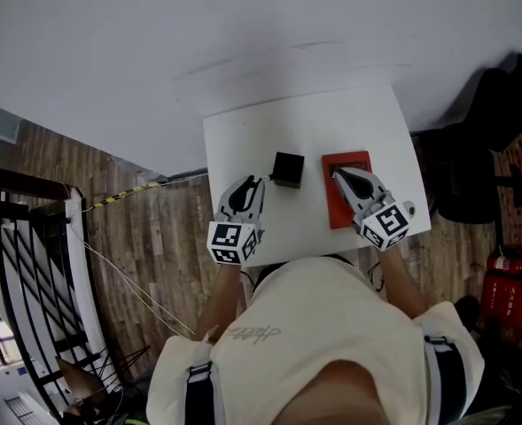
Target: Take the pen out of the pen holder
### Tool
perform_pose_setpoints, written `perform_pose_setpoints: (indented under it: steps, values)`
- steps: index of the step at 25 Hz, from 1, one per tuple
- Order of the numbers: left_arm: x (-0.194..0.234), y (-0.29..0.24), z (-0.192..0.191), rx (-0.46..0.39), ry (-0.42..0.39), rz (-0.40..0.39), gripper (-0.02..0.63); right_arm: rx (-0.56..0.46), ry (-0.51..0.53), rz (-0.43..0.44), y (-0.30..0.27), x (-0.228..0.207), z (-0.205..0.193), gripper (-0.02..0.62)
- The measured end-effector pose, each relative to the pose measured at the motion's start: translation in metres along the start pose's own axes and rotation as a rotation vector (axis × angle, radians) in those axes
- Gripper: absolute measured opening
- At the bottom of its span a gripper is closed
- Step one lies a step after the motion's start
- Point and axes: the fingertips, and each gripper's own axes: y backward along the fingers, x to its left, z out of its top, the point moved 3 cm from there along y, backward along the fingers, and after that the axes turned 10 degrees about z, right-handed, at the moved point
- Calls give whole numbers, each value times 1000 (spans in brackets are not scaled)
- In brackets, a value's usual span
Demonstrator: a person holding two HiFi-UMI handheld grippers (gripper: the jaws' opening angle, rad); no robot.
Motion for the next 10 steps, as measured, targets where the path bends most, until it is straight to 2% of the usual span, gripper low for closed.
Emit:
perform_pose_setpoints:
  steps: [10]
  values:
    - [2,-14,-1,4,2,-5,87,3,6,4,-7,-9,-2,6]
